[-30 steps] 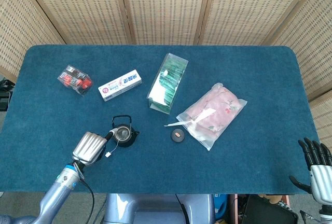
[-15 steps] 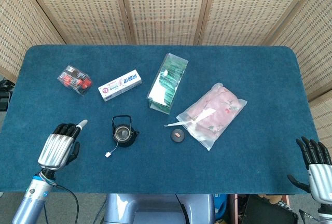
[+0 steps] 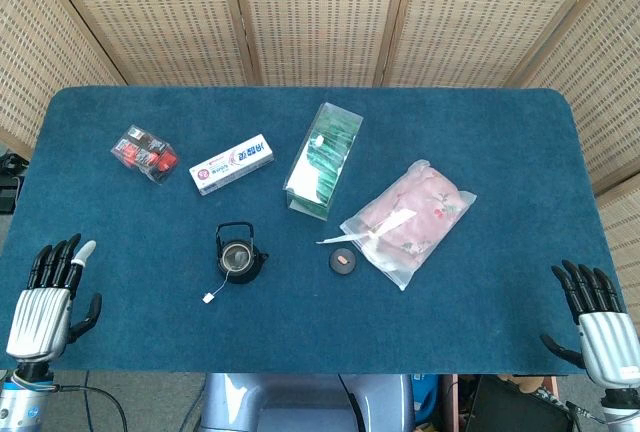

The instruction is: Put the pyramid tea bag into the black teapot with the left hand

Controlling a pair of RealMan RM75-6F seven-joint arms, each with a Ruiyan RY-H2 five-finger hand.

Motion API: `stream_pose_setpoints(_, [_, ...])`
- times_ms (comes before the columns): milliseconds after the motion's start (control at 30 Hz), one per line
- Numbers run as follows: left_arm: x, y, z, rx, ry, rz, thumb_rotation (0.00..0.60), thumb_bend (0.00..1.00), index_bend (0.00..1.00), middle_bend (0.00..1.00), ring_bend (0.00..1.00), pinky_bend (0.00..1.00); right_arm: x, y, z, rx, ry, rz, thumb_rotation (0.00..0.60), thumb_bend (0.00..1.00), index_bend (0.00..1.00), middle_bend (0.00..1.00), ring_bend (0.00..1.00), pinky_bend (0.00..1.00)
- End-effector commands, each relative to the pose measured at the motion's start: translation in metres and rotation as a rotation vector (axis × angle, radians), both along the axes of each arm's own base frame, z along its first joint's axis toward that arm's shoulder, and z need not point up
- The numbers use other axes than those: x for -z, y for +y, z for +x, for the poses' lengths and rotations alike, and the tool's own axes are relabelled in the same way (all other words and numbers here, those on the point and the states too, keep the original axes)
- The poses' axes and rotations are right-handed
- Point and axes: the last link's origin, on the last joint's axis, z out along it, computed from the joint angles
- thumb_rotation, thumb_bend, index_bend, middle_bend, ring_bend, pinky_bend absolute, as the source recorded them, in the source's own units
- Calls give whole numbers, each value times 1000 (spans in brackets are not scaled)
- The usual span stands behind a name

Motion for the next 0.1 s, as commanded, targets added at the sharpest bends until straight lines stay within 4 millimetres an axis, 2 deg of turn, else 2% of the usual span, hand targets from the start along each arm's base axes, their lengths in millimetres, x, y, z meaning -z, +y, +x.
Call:
stream_pose_setpoints(33, [-3,-5,-5,-18,11,-3,600,486,69,2,0,0,1,-1,1,-3,2,2,600,71,91,138,0,84])
stream_pose_setpoints(100, [-5,-7,-6,-22,16,-9,600,486,69,0,0,0,1,-2,2,-3,2,4,600,71,92,138,0,84])
